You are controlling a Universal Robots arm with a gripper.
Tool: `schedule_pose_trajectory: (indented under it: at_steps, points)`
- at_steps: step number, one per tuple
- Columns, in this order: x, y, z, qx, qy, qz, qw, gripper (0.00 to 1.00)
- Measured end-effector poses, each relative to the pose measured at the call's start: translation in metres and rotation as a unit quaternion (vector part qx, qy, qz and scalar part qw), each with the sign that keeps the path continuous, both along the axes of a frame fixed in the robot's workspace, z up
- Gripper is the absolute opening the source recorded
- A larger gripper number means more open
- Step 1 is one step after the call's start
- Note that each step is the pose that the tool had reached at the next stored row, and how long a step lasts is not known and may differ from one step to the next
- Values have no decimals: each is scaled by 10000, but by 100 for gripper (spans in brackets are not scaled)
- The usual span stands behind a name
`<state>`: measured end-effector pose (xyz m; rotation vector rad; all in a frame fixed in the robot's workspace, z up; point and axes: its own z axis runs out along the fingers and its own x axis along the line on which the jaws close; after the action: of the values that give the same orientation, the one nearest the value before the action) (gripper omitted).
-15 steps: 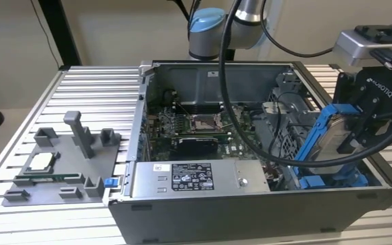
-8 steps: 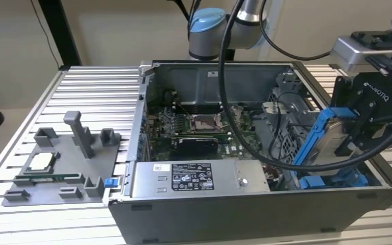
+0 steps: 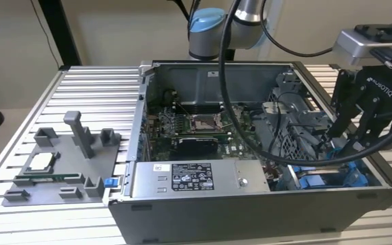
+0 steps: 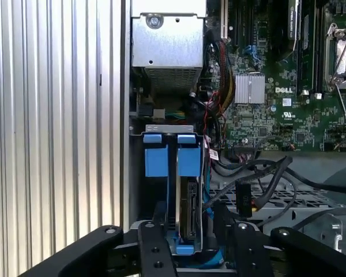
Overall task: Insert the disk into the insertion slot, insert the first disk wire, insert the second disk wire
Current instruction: 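Insert the disk into the insertion slot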
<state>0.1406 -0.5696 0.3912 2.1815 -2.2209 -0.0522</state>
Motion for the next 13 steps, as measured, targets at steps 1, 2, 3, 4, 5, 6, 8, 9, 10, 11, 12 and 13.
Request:
schedule_pose_trajectory:
  at_steps: [1, 2, 3, 4, 5, 6, 8, 9, 10, 11, 12, 13]
  points:
    - [0, 0, 45, -1, 0, 0, 10000, 100]
    - [-1, 0, 83, 0, 0, 0, 10000, 100]
    - [-6, 1, 92, 0, -3, 0, 10000, 100]
    - [-27, 11, 90, 1, -13, 0, 10000, 100]
    - [-53, 21, 92, 0, -26, 0, 10000, 100]
    - [-84, 30, 92, 1, -42, 0, 10000, 100]
    - [-134, 57, 91, 8, -66, -1, 10000, 100]
    - [-147, 74, 91, 9, -70, -1, 10000, 100]
    - [-158, 90, 90, 11, -75, -2, 10000, 100]
    - [-173, 113, 91, 10, -79, -2, 10000, 100]
    - [-186, 134, 90, 11, -81, -2, 10000, 100]
    - [-196, 154, 91, 10, -82, -2, 10000, 100]
